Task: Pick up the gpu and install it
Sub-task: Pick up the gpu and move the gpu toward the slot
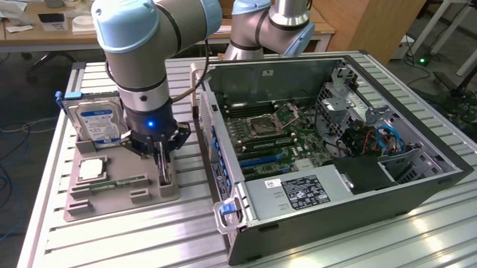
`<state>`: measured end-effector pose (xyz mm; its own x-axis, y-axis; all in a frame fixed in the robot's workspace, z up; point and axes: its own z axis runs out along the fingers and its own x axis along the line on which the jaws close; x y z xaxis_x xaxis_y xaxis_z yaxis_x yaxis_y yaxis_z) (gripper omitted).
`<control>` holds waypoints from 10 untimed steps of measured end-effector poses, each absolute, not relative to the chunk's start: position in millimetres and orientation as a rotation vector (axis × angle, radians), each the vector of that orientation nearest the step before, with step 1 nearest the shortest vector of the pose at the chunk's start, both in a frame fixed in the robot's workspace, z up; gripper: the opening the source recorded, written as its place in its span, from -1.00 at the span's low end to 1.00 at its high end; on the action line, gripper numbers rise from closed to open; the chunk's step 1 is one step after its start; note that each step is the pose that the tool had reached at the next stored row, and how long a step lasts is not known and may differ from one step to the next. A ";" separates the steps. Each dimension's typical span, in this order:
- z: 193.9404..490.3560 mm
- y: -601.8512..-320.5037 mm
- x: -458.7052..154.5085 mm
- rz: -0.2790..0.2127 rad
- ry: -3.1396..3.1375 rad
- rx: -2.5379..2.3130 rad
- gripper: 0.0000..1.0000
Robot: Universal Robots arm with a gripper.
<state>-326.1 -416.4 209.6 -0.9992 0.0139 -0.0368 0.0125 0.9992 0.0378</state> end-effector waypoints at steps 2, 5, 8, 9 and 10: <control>213.1 -416.4 -326.2 0.060 3.104 0.021 -0.44; 221.2 -416.5 -326.2 0.061 3.104 0.021 -0.44; 230.4 -416.5 -326.2 0.061 3.104 0.021 -0.44; 233.4 -416.5 -326.2 0.062 3.104 0.021 -0.44; 236.4 -416.5 -326.2 0.063 3.104 0.021 -0.44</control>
